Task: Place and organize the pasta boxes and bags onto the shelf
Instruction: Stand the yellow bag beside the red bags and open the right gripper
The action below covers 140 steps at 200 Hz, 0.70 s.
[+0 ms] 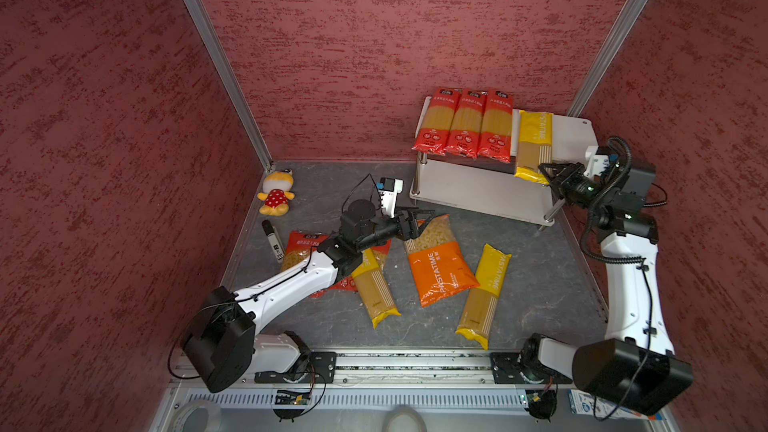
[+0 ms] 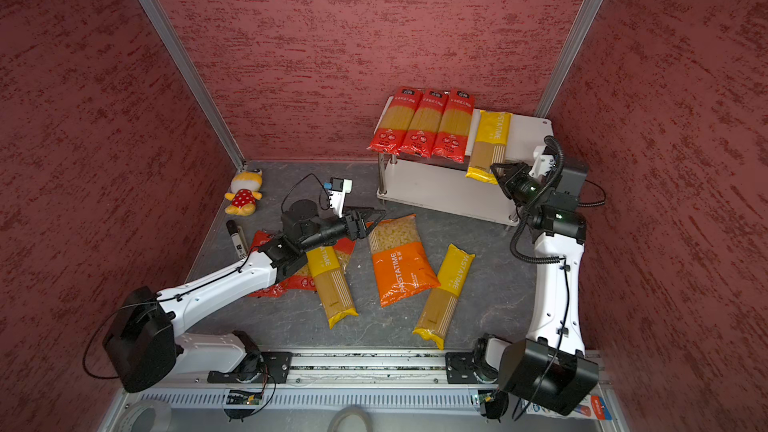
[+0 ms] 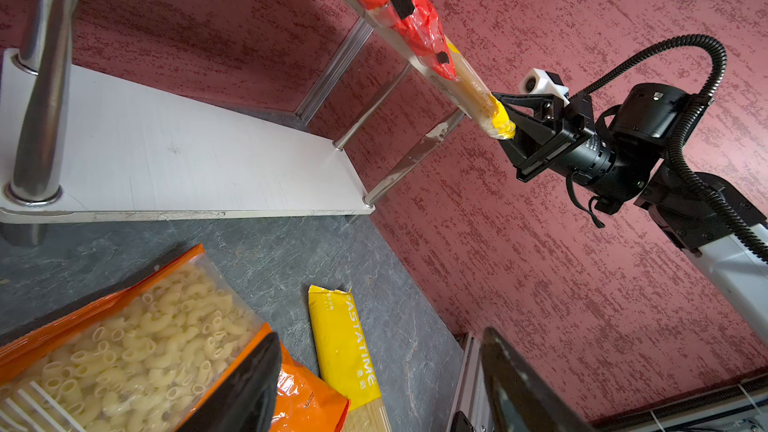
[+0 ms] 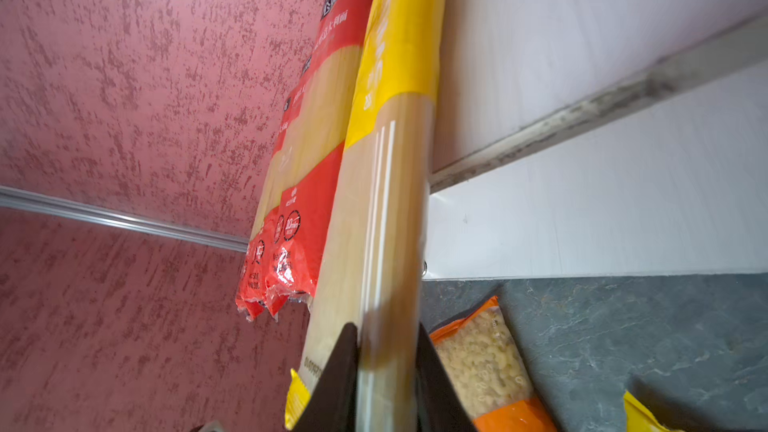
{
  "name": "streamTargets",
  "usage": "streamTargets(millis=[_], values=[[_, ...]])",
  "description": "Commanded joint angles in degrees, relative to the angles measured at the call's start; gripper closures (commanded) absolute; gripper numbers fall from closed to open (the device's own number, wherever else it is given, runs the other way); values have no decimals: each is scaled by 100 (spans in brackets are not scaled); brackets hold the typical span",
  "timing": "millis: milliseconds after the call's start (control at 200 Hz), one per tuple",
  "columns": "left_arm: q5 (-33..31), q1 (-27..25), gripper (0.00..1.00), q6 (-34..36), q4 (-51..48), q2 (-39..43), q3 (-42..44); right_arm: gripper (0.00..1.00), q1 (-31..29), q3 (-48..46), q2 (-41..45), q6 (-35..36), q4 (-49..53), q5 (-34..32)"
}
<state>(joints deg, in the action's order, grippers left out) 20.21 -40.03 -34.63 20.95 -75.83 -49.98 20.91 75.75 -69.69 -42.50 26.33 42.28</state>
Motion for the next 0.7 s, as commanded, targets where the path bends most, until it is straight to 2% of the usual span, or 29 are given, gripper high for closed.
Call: streamTargets(millis=[0,105,321,696], values=[[-86,-33,25,158,-29,44,-67,89,36,219,-152,-173,-478,-96],[-140,-35,25,190,-65,128,-4,95,35,576,-390,-265,-582,-90],[-157,-56,25,185,-65,139,19,100,24,958,-911,-510,-840,139],[-229,-88,25,238,-100,192,23,100,-441,899,-1237,-301,-822,474]])
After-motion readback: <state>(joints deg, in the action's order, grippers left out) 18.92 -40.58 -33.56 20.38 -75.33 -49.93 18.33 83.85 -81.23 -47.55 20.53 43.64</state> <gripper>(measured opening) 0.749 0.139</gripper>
